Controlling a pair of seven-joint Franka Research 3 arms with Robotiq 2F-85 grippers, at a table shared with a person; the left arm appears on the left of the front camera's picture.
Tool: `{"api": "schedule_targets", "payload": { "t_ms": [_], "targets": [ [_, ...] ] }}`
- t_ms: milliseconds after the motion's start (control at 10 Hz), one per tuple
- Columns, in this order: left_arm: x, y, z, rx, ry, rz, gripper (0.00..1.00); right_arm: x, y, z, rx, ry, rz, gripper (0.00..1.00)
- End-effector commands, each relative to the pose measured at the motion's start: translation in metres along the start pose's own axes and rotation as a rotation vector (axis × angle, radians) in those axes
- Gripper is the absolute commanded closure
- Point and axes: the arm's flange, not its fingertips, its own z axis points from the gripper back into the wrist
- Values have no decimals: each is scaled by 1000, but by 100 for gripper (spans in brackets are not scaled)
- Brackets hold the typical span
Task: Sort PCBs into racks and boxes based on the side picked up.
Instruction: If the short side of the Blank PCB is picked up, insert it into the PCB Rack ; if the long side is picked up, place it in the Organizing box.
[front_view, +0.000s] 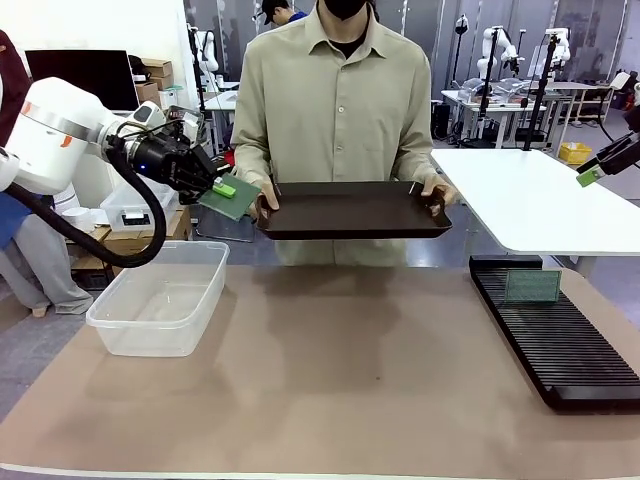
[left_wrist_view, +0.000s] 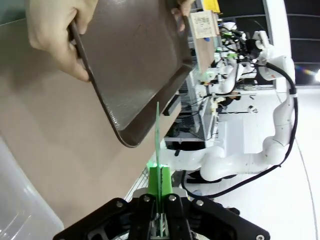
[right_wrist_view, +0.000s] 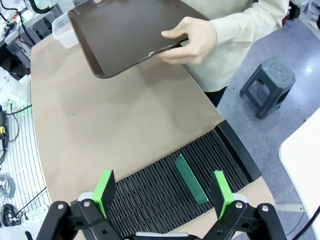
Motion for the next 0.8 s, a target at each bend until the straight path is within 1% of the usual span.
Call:
{"api": "schedule_targets", "payload": {
  "t_ms": [0,400,500,600,700],
  "targets": [
    [-5,-8,9,92,1,14,97,1,1,0,0,8,-7,0],
    [-6,-9,13,111,-8,7,97,1,1,0,0,8,-7,0],
    [-7,-10,13,153,-24,19,97,1,1,0,0,8,-7,0],
    [-10,-11,14,258,-43,45,97,1,1,0,0,8,-7,0],
    [-14,-10,17,341,-18,58,97,1,1,0,0,8,-7,0]
  ]
}}
